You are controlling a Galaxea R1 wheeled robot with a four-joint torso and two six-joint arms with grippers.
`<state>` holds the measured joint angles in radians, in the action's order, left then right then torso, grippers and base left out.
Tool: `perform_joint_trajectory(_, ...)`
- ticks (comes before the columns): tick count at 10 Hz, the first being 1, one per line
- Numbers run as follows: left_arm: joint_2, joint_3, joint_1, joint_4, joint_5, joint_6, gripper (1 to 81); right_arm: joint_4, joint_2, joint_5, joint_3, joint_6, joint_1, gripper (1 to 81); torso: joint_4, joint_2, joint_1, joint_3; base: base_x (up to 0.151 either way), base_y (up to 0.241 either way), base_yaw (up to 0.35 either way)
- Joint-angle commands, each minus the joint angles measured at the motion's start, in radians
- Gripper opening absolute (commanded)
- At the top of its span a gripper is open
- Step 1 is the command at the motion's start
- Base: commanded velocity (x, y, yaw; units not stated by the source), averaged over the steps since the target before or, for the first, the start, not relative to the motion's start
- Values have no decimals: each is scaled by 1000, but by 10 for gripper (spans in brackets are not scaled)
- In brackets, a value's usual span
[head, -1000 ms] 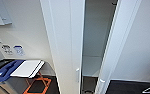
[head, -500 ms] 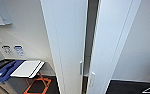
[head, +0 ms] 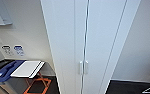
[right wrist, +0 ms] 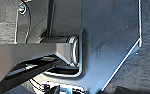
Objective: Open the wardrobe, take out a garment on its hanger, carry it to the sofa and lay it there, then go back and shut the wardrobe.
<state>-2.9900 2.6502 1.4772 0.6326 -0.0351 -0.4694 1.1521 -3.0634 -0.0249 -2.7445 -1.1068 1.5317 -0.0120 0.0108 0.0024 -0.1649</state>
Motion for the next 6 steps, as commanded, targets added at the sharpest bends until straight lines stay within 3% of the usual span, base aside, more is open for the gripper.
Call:
perform_joint_trajectory(1,-27,49,-27,1,49,1,811,14,-5,42,3,1,-24,811,0,0,0,0,0,0,0)
perform_joint_trajectory(4,-51,60,-41,-8,44,-12,811,14,-20,42,5,1,-26,811,0,0,0,0,0,0,0)
perform_joint_trajectory(6,-55,62,-61,-67,49,-12,811,14,-30,43,6,4,-32,811,0,0,0,0,0,0,0)
